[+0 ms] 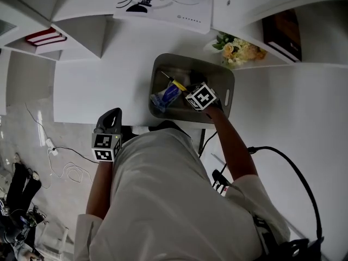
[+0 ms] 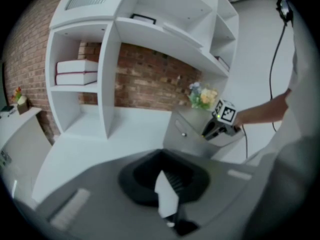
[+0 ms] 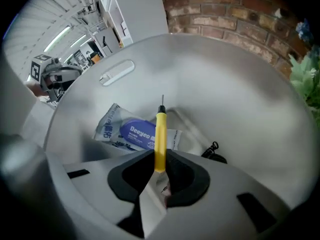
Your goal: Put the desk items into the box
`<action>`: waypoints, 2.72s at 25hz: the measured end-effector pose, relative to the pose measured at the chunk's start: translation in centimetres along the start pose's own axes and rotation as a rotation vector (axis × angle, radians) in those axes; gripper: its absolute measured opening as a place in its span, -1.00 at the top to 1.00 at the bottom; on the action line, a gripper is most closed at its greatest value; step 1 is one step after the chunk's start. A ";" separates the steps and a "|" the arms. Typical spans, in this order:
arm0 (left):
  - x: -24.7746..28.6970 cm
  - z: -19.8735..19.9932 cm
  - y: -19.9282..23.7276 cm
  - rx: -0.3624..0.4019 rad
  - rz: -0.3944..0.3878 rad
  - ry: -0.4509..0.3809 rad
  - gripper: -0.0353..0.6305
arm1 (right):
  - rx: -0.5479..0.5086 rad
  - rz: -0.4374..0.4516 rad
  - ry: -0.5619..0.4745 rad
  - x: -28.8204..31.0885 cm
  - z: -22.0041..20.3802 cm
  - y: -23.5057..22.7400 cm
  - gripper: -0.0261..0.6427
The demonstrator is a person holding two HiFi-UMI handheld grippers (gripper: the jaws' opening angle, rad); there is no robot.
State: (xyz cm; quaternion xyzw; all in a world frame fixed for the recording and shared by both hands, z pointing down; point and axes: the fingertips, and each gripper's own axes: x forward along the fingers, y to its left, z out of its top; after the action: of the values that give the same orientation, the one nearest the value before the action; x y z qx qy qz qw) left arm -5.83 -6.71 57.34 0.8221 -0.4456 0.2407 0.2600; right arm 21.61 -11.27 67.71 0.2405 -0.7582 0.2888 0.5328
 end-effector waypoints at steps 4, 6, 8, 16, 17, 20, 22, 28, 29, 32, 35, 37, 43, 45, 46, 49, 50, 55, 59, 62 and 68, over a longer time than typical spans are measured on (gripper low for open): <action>-0.1 -0.6 -0.5 -0.020 0.028 0.008 0.88 | -0.003 0.009 0.044 2.0 -0.8 -1.0 0.73; 0.0 -0.9 -0.8 -0.031 0.039 0.010 0.88 | 0.021 0.008 0.047 2.8 -1.1 -1.7 0.73; 0.1 -1.2 -1.1 -0.040 0.047 0.012 0.88 | 0.050 0.002 0.055 3.5 -1.4 -2.5 0.73; 0.2 -2.4 -2.2 -0.067 0.069 0.026 0.88 | 0.113 -0.036 0.101 6.3 -2.8 -4.6 0.72; 0.2 -2.5 -2.2 -0.070 0.071 0.025 0.88 | 0.111 -0.039 0.099 6.5 -2.8 -4.7 0.72; 0.0 -2.8 -2.2 -0.075 0.078 0.020 0.88 | 0.092 -0.052 0.082 6.3 -2.5 -4.9 0.66; 0.0 -2.9 -2.2 -0.076 0.076 0.026 0.88 | 0.082 -0.057 0.064 5.8 -2.2 -4.9 0.57; 0.5 -1.9 -2.7 -0.058 0.062 0.003 0.88 | 0.067 -0.069 -0.034 2.4 -0.9 -4.5 0.57; 0.6 -1.7 -2.9 -0.053 0.059 0.000 0.88 | 0.066 -0.067 -0.058 1.6 -0.5 -4.2 0.57; 1.0 -1.3 -3.7 -0.039 0.049 -0.005 0.88 | 0.057 -0.059 -0.154 -0.9 0.7 -3.1 0.65; 1.4 -0.9 -4.5 -0.024 0.042 -0.012 0.88 | 0.034 -0.058 -0.232 -2.7 1.2 -2.6 0.76; 1.4 -0.8 -5.1 -0.020 0.044 -0.015 0.88 | 0.014 -0.050 -0.264 -4.0 1.3 -1.9 0.81; 1.3 -0.7 -6.6 -0.023 0.040 -0.018 0.88 | 0.008 0.010 -0.359 -7.4 1.5 0.1 0.91; 1.2 -0.7 -7.1 -0.022 0.028 -0.020 0.88 | 0.026 0.039 -0.402 -8.7 1.5 1.1 0.92; 1.2 -0.8 -7.3 -0.019 0.022 -0.020 0.88 | 0.037 0.055 -0.422 -9.3 1.5 1.6 0.92; 1.2 -0.8 -7.8 -0.004 -0.005 -0.020 0.88 | 0.080 0.081 -0.482 -10.8 1.2 3.2 0.92; 1.1 -0.7 -7.9 0.002 -0.016 -0.021 0.88 | 0.095 0.083 -0.499 -11.3 1.1 3.8 0.92; 0.3 -0.4 -7.9 0.029 -0.069 -0.027 0.88 | 0.167 0.082 -0.585 -12.9 0.5 7.1 0.92; -1.2 -0.1 -7.8 0.067 -0.129 -0.026 0.88 | 0.255 0.065 -0.662 -13.7 0.3 9.7 0.92; -2.4 -0.1 -7.9 0.099 -0.181 -0.028 0.88 | 0.336 0.032 -0.697 -13.7 0.0 11.2 0.92; -4.9 -0.7 -7.4 0.163 -0.259 -0.017 0.88 | 0.454 -0.044 -0.736 -13.3 -1.0 14.7 0.92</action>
State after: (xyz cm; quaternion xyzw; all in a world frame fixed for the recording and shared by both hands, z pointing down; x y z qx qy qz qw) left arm -1.98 0.20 53.26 0.8931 -0.3171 0.2333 0.2176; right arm 16.58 0.78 52.74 0.4546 -0.8097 0.3318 0.1663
